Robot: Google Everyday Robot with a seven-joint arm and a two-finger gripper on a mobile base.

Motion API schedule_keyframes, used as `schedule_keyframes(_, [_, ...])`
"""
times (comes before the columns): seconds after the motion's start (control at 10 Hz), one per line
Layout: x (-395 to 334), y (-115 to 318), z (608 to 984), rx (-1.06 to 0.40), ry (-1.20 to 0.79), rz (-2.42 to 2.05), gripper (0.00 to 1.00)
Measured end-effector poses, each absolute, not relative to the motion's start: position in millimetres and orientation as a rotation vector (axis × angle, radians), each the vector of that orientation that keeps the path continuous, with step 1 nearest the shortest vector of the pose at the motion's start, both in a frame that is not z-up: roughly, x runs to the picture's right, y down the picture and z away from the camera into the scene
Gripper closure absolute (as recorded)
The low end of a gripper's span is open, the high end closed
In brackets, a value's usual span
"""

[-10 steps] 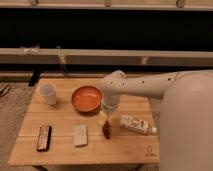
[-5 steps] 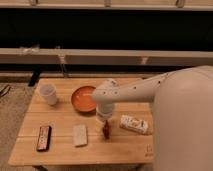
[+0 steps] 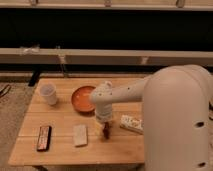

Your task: Place the pepper in the ceramic bowl

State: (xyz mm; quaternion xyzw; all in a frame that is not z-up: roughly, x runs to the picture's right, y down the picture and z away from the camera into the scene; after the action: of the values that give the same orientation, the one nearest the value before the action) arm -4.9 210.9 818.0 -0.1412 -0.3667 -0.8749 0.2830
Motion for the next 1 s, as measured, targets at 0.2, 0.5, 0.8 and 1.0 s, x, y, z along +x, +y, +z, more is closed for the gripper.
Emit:
schedule_keyframes(0.2, [-2,214,820,-0.398,-0.998,-2.339,0.20])
schedule_keyframes(0.5, [-3,216,822,-0.429,-1.022,-2.338,0.30])
schedule_keyframes(0.8, [-1,221,828,-0.487,-1.083,-2.322,0.61])
schedule_keyframes(1.0, [0,221,829,-0.495,-1.116,-2.304,0.81])
